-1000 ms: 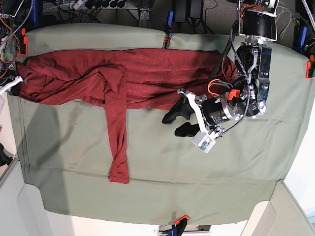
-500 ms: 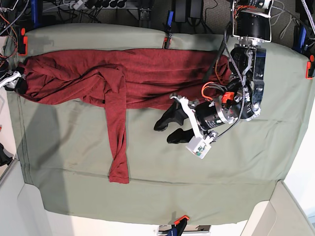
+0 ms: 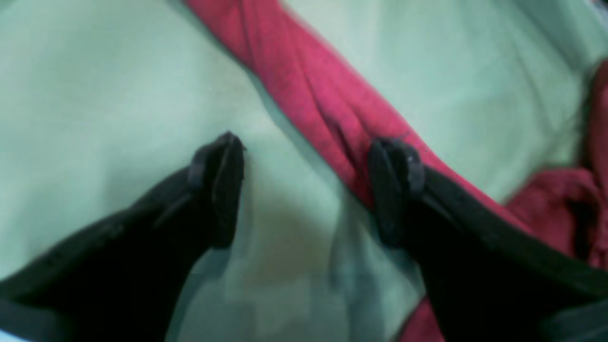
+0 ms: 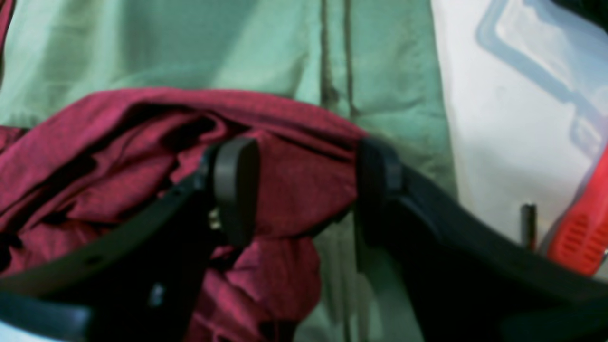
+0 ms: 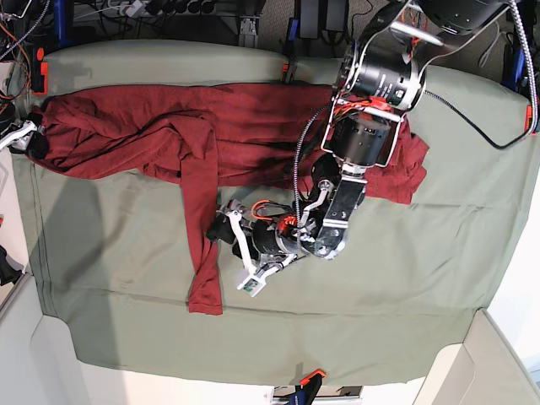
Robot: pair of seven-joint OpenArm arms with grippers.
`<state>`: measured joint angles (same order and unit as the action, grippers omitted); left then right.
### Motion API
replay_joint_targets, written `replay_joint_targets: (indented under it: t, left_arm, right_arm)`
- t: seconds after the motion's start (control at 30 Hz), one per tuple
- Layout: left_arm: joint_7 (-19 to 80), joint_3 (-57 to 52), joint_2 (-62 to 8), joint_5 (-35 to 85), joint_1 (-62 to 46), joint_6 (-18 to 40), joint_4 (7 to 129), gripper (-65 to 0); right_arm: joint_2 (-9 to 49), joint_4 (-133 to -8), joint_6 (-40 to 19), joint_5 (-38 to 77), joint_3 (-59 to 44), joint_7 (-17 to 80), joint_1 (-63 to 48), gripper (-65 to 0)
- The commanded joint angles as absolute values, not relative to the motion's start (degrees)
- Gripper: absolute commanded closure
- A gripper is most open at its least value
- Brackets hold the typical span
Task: Fold the T-shirt properly
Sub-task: 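Reach the left gripper to the sleeve cuff and pinch it, then drag the sleeve cuff with the left gripper up onto the shirt body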
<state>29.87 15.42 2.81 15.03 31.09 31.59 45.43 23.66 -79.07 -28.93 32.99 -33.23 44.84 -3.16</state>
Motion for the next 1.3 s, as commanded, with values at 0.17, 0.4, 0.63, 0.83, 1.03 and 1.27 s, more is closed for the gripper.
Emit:
replay_joint_targets:
  t: [0.17,0.4,0.63,0.83,1.03,1.27]
  left_arm:
    - [29.74,18.83,5.61,13.85,34.59,27.64,41.71,-43.7]
    - [29.8,18.85,7.33,13.89,34.59,27.66,41.71,-43.6]
    - [31.42,18.85,8.91,13.13,34.59,29.04,41.71,-18.2]
    - [32.95,18.72,8.8,13.04,34.87,32.84,42.17,0.0]
    - [42.41,18.68,7.88,13.5,35.18,32.84,52.64,0.0]
    - [68.29,18.68,3.44,33.89,33.54,39.31,73.01,0.0]
  right_arm:
    - [24.88,-79.94,-29.32,33.65,-33.63,44.01,-2.57,-32.9]
    - [24.88,-79.94,-29.32,33.69,-33.63,44.01,-2.57,-32.9]
    - [24.86,-79.94,-29.32,33.69,-33.63,44.01,-2.57,-32.9]
    - [24.86,-79.94,-29.32,34.11,-33.63,43.99,-2.57,-32.9]
    - [24.86,-79.94,-29.32,34.11,-33.63,43.99,-2.57,-32.9]
    - [24.86,-79.94,-29.34,34.11,-33.63,43.94,-2.57,-32.9]
